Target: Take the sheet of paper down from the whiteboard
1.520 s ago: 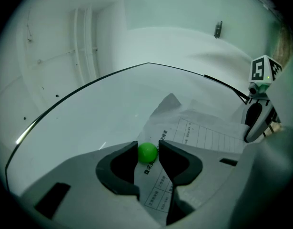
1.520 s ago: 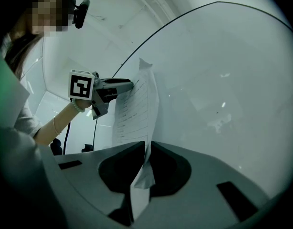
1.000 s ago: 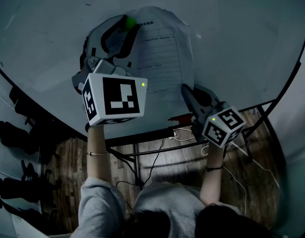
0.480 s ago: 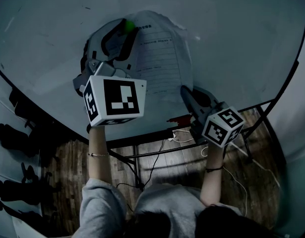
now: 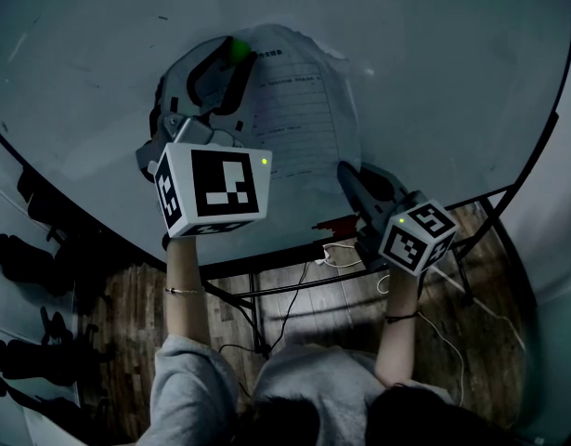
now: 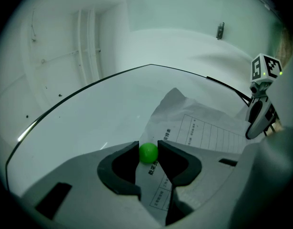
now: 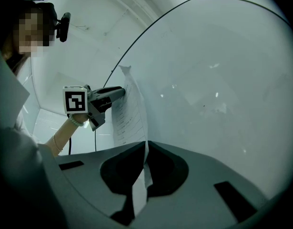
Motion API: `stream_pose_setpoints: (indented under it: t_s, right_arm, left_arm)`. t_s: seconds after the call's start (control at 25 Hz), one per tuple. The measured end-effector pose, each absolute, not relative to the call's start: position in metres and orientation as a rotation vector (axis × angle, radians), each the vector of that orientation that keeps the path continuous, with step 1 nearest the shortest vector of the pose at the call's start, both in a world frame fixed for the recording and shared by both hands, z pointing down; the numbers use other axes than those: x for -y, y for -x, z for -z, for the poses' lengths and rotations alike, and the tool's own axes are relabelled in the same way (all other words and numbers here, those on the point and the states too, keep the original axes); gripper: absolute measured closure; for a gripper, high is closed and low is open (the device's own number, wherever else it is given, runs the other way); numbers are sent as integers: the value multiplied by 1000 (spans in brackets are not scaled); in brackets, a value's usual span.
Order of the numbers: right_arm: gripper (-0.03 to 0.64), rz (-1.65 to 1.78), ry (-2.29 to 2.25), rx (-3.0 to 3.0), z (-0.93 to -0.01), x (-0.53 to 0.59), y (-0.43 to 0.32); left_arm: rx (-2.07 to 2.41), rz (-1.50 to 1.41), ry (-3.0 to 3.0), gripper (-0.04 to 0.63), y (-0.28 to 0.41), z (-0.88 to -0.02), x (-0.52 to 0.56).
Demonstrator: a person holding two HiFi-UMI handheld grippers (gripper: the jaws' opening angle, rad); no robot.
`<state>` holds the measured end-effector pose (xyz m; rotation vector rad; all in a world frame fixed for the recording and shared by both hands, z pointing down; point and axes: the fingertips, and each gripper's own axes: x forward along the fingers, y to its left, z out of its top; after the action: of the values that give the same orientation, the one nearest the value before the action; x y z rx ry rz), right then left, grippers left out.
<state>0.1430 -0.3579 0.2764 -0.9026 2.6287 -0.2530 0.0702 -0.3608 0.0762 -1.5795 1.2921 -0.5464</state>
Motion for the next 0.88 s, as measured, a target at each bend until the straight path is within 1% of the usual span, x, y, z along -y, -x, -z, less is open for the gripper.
stream_pose_setpoints:
  t_s: [0.88]
  right_arm:
    - [615, 344, 923, -2611, -280, 359, -145]
  left_arm:
    - [-1285, 535, 1602, 466, -66, -67, 362]
